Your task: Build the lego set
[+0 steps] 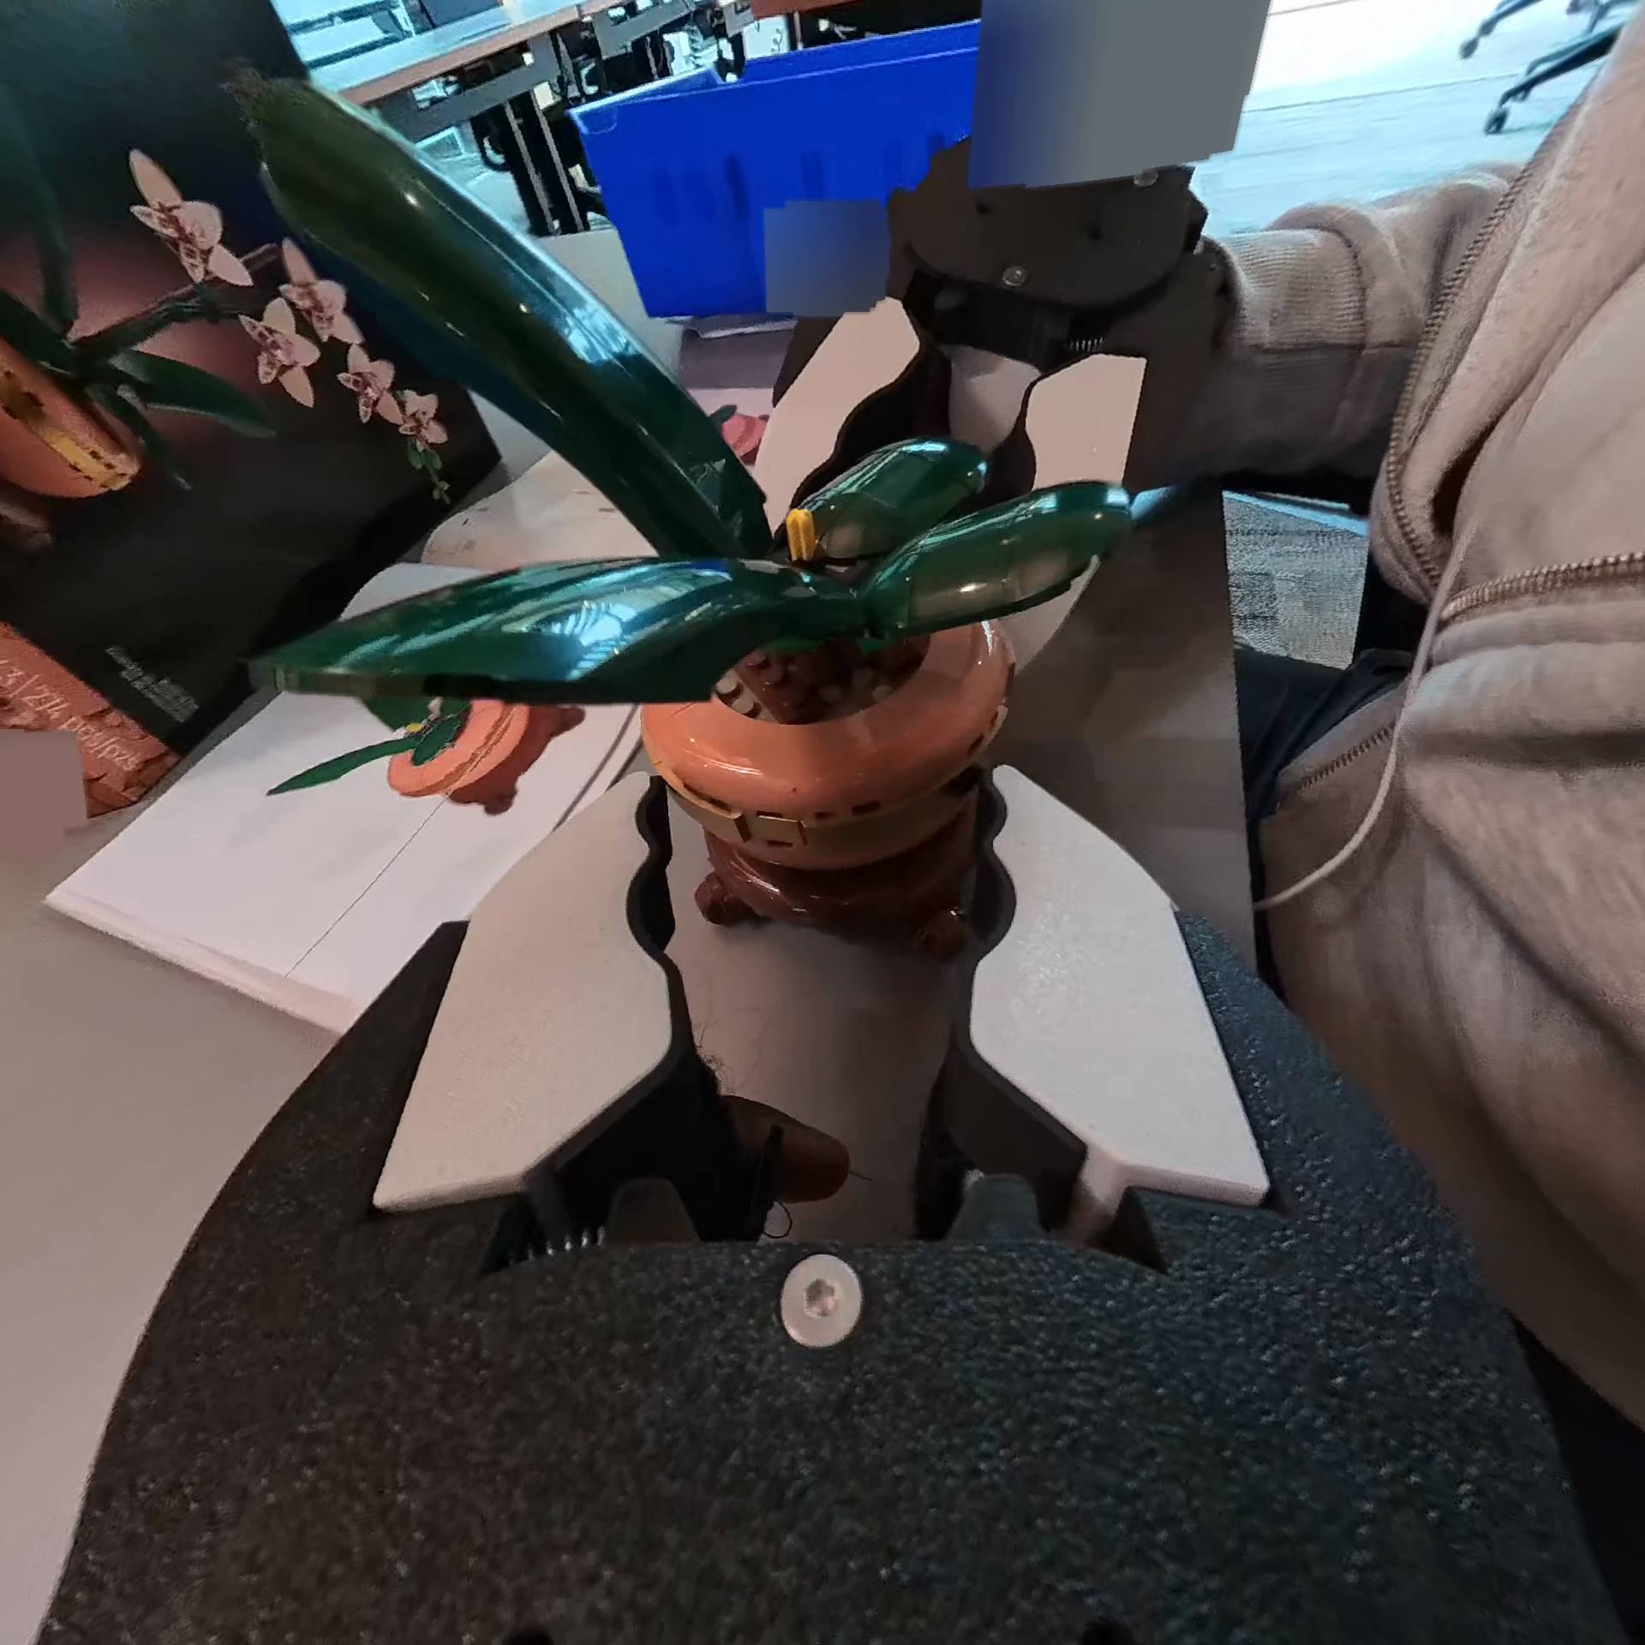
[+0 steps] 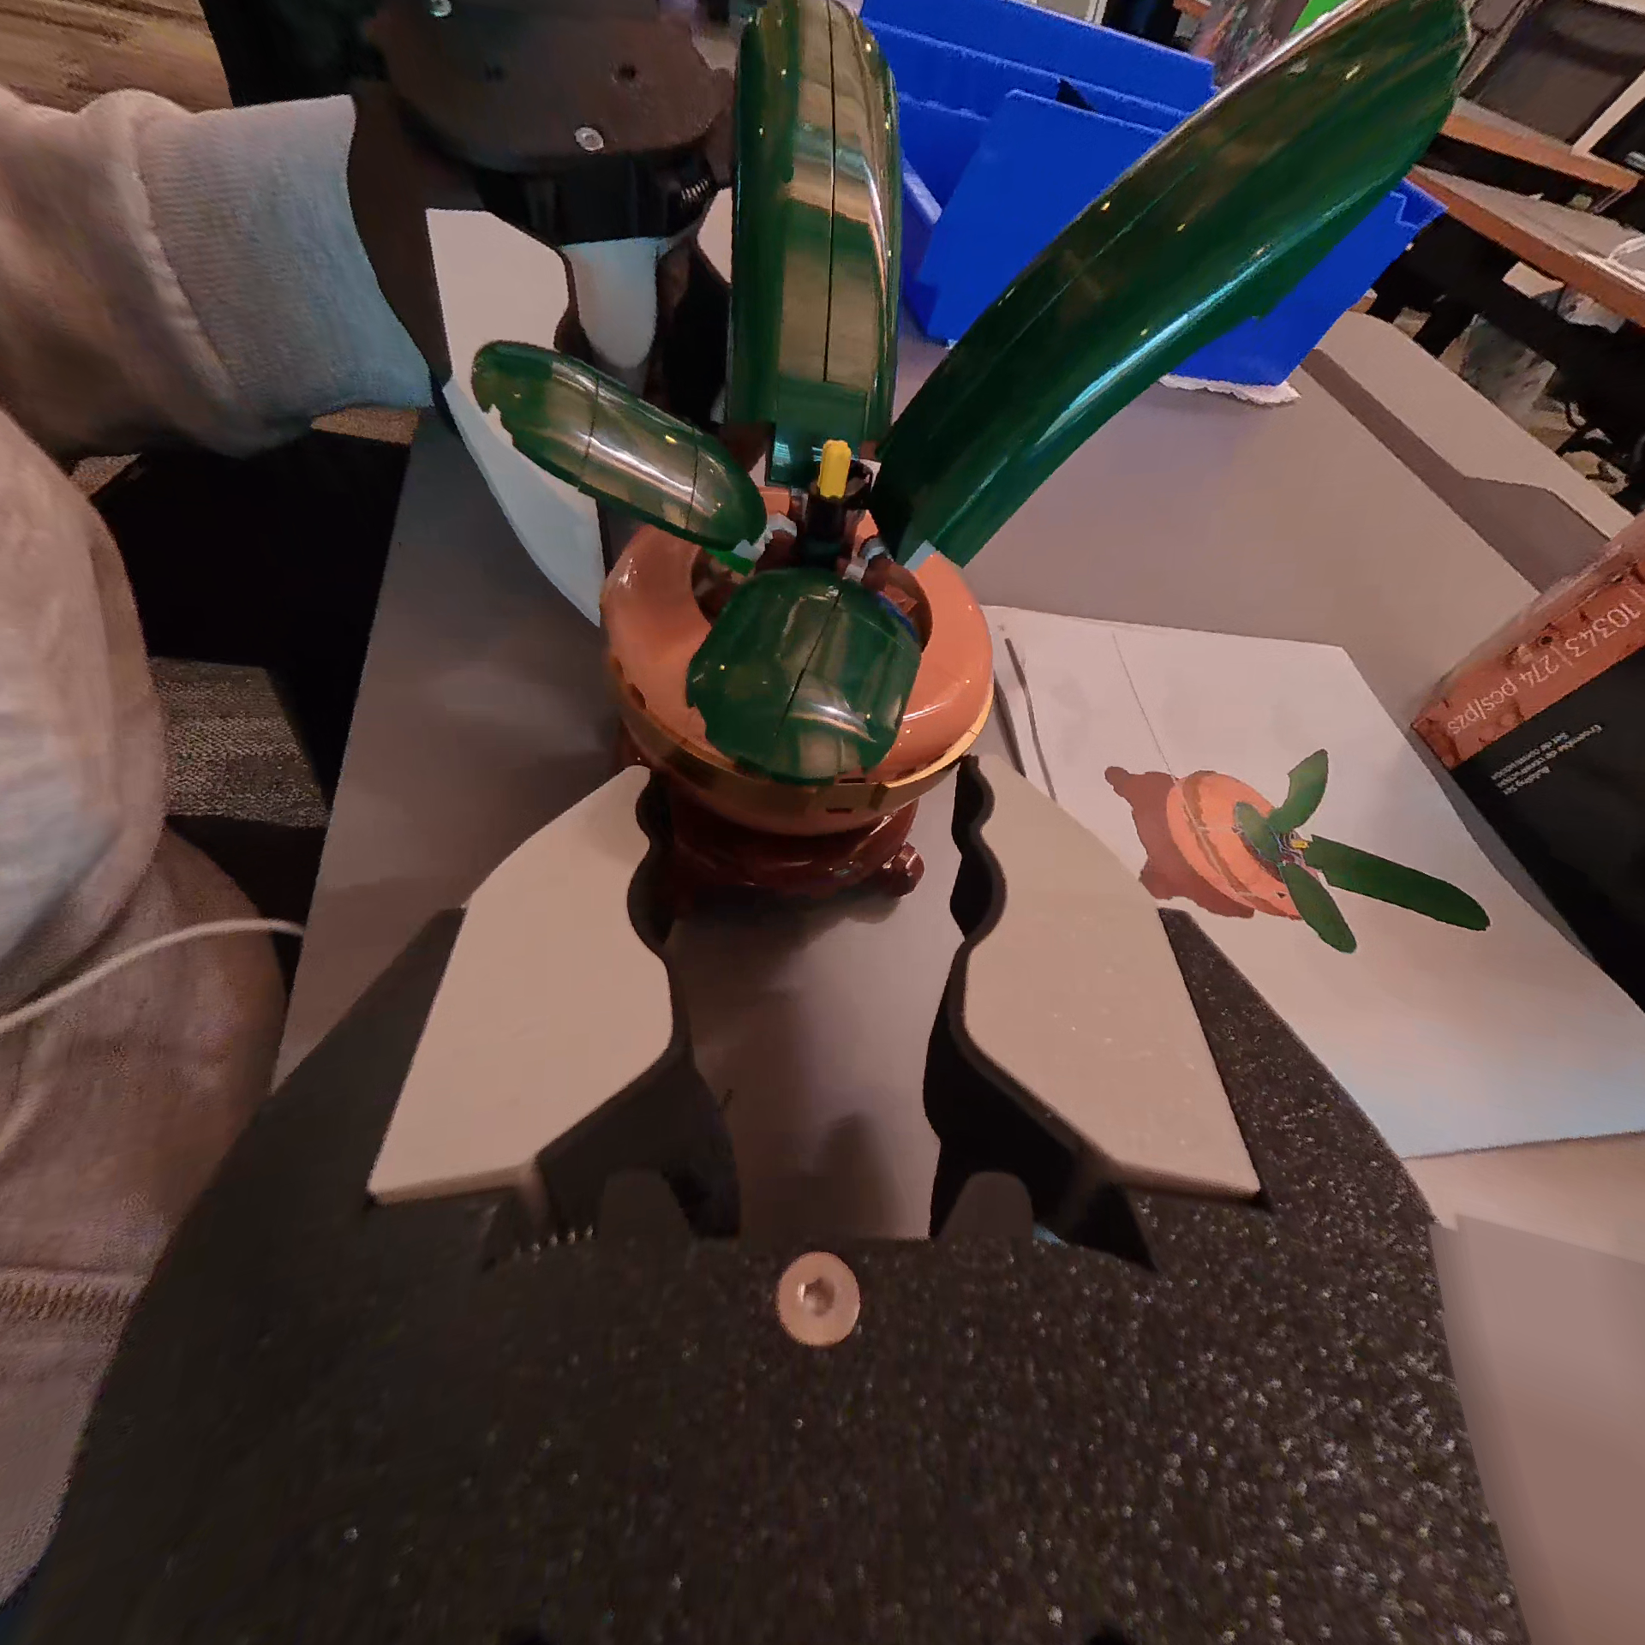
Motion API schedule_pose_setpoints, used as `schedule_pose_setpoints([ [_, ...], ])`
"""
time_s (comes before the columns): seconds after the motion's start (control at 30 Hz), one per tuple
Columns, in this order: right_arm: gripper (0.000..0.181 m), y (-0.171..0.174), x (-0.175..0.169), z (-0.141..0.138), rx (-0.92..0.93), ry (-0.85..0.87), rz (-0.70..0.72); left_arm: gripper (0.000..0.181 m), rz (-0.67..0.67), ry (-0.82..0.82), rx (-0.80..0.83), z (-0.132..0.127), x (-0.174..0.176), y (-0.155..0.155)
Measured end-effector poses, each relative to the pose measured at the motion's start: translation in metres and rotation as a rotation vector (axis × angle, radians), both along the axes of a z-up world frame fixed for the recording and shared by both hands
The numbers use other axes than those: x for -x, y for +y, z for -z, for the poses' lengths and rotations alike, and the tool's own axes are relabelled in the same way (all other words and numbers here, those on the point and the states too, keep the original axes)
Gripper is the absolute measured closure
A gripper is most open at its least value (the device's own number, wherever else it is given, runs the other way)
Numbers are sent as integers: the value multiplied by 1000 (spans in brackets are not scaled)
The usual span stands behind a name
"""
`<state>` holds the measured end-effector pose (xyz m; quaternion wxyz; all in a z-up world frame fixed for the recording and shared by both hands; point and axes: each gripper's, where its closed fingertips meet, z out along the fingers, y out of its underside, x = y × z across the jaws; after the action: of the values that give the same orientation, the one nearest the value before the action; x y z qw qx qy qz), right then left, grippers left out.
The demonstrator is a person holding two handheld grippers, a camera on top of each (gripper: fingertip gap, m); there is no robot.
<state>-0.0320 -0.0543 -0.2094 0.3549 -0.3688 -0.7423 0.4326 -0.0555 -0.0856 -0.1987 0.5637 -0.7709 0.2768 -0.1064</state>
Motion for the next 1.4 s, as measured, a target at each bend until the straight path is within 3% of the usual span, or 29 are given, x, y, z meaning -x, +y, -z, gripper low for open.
schedule_pose_setpoints([
  [0.47,122,-1,66,2,86,-60,124,122,-267,48,-15,2,72,-5],
  [0.6,121,-2,63,-3,135,-65,99,122,-291,43,-18,1,75,-12],
  [0.73,134,4,53,-18,202,-17,66,119,-282,-20,-2,-2,66,-16],
  [0.9,130,0,58,-8,133,-82,35,118,-298,-61,27,0,62,-9],
  [1.03,134,0,63,-8,114,-74,63,125,-328,-78,32,-1,68,-6],
  [1.4,124,-17,88,-8,158,-61,161,121,-359,-72,24,-1,91,-14],
])
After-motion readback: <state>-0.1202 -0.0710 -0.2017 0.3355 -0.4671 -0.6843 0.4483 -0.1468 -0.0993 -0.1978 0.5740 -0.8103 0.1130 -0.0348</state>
